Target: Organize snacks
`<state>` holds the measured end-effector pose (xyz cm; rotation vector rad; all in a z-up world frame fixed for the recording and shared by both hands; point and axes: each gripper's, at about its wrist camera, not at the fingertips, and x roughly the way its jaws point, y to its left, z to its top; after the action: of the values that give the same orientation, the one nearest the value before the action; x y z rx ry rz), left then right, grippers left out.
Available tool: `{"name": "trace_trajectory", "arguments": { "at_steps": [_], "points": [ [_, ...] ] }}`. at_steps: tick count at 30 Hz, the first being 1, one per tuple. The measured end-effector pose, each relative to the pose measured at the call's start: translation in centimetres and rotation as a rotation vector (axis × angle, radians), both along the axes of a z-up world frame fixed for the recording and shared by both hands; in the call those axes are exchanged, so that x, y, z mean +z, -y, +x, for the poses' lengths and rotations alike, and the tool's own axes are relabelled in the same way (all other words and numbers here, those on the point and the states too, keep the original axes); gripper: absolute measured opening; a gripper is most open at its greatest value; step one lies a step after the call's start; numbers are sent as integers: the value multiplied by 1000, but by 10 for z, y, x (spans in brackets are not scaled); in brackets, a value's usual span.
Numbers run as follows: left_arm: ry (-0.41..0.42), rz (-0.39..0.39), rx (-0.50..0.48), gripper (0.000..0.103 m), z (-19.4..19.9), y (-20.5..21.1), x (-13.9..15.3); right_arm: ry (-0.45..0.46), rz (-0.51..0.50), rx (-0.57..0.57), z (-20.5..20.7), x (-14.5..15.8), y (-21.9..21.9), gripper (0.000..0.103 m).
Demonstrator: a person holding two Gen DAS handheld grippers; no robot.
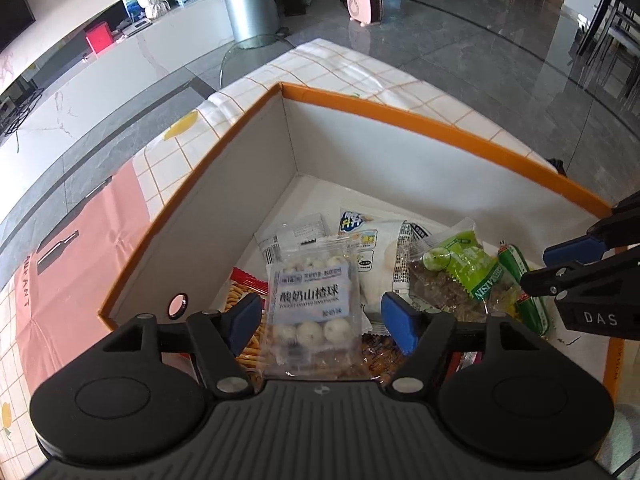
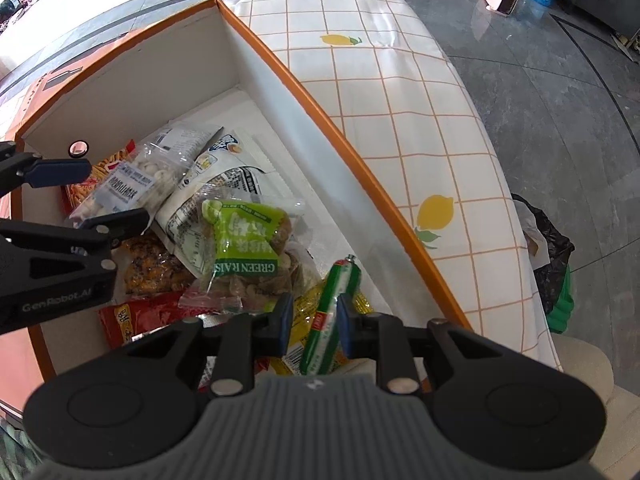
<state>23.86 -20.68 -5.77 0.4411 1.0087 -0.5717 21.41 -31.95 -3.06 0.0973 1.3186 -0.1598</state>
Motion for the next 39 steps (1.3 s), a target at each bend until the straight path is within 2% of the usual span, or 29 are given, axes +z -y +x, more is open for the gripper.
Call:
{"name": "trace_trajectory", "arguments": {
  "at_steps": [4, 8, 10, 16, 20, 22, 29, 32, 36, 39],
  "points": [
    [20, -23, 10, 81, -7, -7, 15, 30, 1, 5, -6, 15, -7, 29],
    [63, -52, 32, 81, -22, -19, 40, 70, 23, 18, -15, 34, -18, 32],
    [88, -79, 54, 81, -31, -29, 54, 114, 45, 33, -23, 49, -28, 39],
    [177, -143, 145, 81, -64, -67, 94, 247, 111, 69, -52, 89, -59, 49],
    [252, -163, 215, 81, -90, -97, 113, 337, 144, 92, -76, 112, -84, 51],
    [278, -179, 249, 81, -103, -111, 120, 392, 150, 99, -89, 123, -96, 59],
    [363, -208, 361, 81, -143, -161, 132, 549, 157, 101, -138, 141, -143, 65],
    [373, -209, 415, 81, -155, -177, 128, 604, 150, 90, -156, 137, -160, 71],
    [399, -181, 476, 84, -170, -193, 120, 657, 94, 86, -180, 128, -183, 74],
    [398, -189, 499, 85, -182, -204, 113, 689, 72, 85, -193, 119, -195, 76]
  ]
}}
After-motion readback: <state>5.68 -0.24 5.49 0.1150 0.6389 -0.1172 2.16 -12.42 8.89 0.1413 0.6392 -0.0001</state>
